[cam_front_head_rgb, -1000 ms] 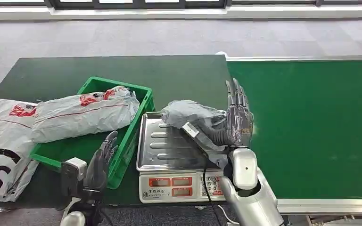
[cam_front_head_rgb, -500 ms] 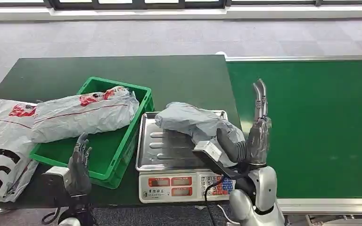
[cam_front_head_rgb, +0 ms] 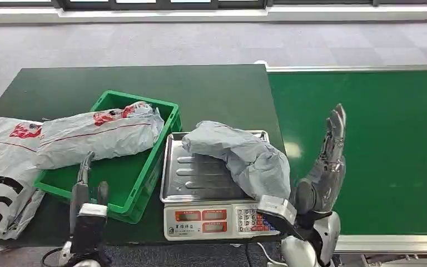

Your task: Moved the parcel from conveyor to table for the left to box.

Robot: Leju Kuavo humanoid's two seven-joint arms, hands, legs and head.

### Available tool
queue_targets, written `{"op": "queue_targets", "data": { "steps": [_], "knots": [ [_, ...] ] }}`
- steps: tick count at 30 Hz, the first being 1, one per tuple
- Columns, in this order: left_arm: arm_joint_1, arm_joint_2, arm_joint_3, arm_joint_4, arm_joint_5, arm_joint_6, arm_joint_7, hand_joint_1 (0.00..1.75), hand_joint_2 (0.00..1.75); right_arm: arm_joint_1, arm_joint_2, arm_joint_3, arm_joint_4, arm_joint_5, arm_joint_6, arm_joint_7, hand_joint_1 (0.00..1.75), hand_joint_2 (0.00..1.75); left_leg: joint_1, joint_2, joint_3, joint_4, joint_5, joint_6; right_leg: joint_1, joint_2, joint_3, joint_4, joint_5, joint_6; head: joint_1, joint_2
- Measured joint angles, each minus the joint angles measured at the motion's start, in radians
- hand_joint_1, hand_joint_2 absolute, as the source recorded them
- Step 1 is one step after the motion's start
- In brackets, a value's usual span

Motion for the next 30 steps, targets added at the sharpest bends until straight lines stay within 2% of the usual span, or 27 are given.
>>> {"op": "queue_targets", "data": {
  "steps": [1,4,6,9,12,14,17,23,30],
  "knots": [
    [-0.013,0.013,-0.031,-0.006,-0.071,0.004,0.029,0.00,1.75,0.007,0.002,0.000,-0.011,-0.026,-0.011,-0.034,0.00,1.75,0.000,0.000,0.000,0.000,0.000,0.000,0.000,0.000,0.000,0.000,0.000,0.000,0.000,0.000],
    [-0.097,0.065,-0.101,0.021,-0.177,0.010,0.103,0.00,1.75,0.020,0.002,0.007,-0.053,-0.153,-0.043,-0.197,0.00,1.75,0.000,0.000,0.000,0.000,0.001,0.001,0.000,-0.001,0.000,0.000,0.000,0.000,0.000,0.000],
    [-0.177,0.107,-0.156,0.079,-0.182,0.006,0.109,0.00,1.75,0.028,0.002,0.027,-0.097,-0.191,-0.051,-0.281,0.00,1.75,0.000,0.000,0.000,0.000,0.002,-0.001,0.000,-0.001,0.000,0.000,0.002,-0.001,0.000,0.000],
    [-0.313,0.136,-0.224,0.190,-0.188,-0.025,0.094,0.00,1.75,0.034,0.002,0.047,-0.162,-0.176,-0.051,-0.299,0.00,1.75,0.000,0.001,0.001,0.000,0.005,-0.002,0.000,-0.001,-0.001,0.000,0.004,-0.002,0.000,0.000],
    [-0.472,0.136,-0.320,0.340,-0.190,-0.041,0.099,0.00,1.75,0.027,0.002,0.052,-0.198,-0.167,-0.052,-0.295,0.00,1.75,0.000,0.000,-0.001,0.000,0.006,0.000,0.000,-0.001,0.000,0.000,0.006,-0.001,0.000,0.000],
    [-0.529,0.135,-0.363,0.395,-0.190,-0.043,0.104,0.00,1.75,0.026,0.002,0.053,-0.210,-0.164,-0.052,-0.295,0.00,1.75,0.000,0.003,0.000,0.000,0.006,0.000,0.000,0.002,-0.001,0.000,0.008,-0.002,0.000,0.000],
    [-0.612,0.122,-0.424,0.472,-0.185,-0.063,0.110,0.00,1.75,0.026,0.009,0.053,-0.221,-0.159,-0.052,-0.290,0.00,1.75,0.000,0.004,-0.001,0.001,0.006,0.000,0.000,0.003,-0.003,0.000,0.009,-0.001,0.000,0.000],
    [-0.783,0.045,-0.544,0.636,-0.169,-0.097,0.116,0.00,1.75,0.027,0.023,0.053,-0.233,-0.136,-0.046,-0.266,0.00,1.75,0.000,0.004,-0.002,0.001,0.006,0.000,0.000,0.002,-0.003,0.000,0.009,-0.001,0.000,0.000],
    [-0.860,-0.021,-0.618,0.758,-0.161,-0.100,0.109,0.00,1.75,0.027,0.036,0.053,-0.234,-0.117,-0.029,-0.250,0.00,1.75,0.000,0.004,-0.002,0.001,0.006,0.000,0.000,0.002,-0.004,0.000,0.009,-0.001,0.000,0.000]
  ]
}}
